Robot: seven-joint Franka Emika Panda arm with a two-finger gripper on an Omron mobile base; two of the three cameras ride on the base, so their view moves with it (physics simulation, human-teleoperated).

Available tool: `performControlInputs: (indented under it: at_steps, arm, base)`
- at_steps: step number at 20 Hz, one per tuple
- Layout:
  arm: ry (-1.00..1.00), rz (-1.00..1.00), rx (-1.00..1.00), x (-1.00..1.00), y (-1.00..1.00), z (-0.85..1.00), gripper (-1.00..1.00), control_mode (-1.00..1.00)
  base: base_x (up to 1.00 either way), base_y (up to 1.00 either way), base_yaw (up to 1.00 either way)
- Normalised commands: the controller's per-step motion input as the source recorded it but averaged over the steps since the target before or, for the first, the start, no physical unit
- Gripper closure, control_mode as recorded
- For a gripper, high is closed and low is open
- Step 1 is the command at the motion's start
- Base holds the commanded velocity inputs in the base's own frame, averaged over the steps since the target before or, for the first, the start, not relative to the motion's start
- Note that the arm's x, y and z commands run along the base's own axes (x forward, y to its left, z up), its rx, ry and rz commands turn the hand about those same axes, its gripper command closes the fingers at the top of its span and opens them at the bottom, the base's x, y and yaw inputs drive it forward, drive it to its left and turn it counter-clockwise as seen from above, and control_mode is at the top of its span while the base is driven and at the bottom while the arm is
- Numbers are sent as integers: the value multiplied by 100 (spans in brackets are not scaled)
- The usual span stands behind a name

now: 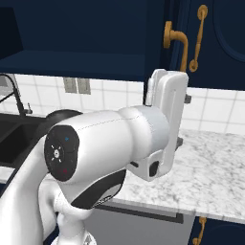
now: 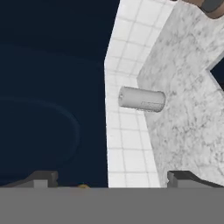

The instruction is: Pick the kettle from the counter and place it on the tray. Then pick the mug from the cabinet and place it on the tray. Then close the cabinet doors.

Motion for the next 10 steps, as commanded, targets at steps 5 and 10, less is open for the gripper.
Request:
performControlInputs:
  at_steps: [5, 10]
  arm:
    - [21, 25, 0, 31, 13, 0, -100, -100]
    - [16, 25, 0, 23, 33, 0, -100, -100]
  base:
    - [0, 0, 0]
    - [0, 0, 0]
